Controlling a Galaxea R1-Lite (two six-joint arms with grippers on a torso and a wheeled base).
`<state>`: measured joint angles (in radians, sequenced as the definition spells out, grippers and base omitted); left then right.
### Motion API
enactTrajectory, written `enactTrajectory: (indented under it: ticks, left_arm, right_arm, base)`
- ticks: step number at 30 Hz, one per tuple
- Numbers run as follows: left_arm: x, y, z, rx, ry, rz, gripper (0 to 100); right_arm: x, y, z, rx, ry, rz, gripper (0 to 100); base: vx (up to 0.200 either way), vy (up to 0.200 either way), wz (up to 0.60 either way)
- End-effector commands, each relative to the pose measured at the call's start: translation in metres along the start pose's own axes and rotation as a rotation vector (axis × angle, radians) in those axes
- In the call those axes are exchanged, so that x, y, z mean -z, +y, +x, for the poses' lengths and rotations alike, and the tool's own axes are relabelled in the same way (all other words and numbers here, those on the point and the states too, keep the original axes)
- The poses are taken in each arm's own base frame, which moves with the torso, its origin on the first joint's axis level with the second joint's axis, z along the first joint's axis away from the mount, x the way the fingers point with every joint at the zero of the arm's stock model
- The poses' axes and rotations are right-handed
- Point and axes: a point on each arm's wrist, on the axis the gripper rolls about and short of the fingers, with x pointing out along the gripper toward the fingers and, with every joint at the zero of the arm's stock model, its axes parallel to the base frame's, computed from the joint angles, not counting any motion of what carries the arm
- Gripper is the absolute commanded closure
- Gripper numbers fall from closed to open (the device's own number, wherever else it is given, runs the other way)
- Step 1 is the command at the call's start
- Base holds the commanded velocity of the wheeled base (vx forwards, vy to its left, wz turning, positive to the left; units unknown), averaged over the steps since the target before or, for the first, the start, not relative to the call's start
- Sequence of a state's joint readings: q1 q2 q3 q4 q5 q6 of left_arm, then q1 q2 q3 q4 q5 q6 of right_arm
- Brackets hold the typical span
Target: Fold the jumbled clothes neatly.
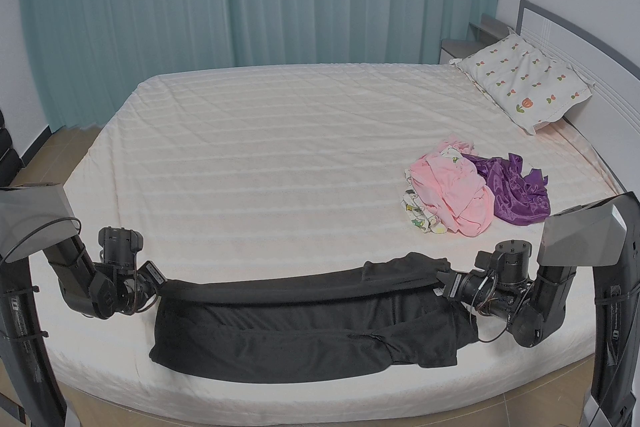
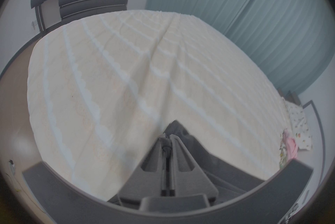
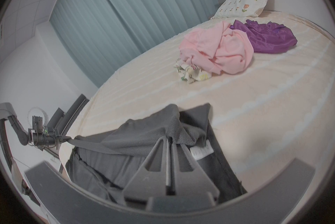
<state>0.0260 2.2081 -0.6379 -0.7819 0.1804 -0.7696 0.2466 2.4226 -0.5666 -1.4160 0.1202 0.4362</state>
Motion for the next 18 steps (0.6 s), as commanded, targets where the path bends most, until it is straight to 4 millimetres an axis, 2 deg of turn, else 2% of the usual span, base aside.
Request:
enactTrajectory:
  ticks: [1,4,11,12,14,15,18]
  left_arm:
    - [0.019,0.011,0.009,-0.050,0.065,0.042,100]
    - [0.031,0.016,0.013,-0.074,0.104,0.091,100]
    - [0.040,0.015,0.014,-0.080,0.129,0.121,100]
    - [0.043,0.017,0.013,-0.088,0.139,0.140,0]
    - [0.045,0.019,0.012,-0.099,0.149,0.167,0]
    - [0.045,0.019,0.012,-0.099,0.149,0.169,0]
    - [0.045,0.019,0.011,-0.103,0.149,0.173,0]
  right_arm:
    - [0.015,-0.005,-0.008,0.016,0.060,-0.011,100]
    - [0.027,-0.011,-0.012,0.037,0.114,-0.049,100]
    - [0.034,-0.012,-0.013,0.046,0.150,-0.071,100]
    - [0.037,-0.014,-0.013,0.051,0.159,-0.080,100]
    - [0.040,-0.015,-0.012,0.055,0.172,-0.085,100]
    - [0.041,-0.015,-0.012,0.057,0.175,-0.086,0]
    - [0.040,-0.015,-0.013,0.057,0.176,-0.087,0]
  base:
    - [0.000,0.000,0.00]
    - [0.000,0.000,0.00]
    - [0.000,0.000,0.00]
    - [0.000,0.000,0.00]
    - [0.000,0.000,0.00]
    - [0.000,0.000,0.00]
    - [0.000,0.000,0.00]
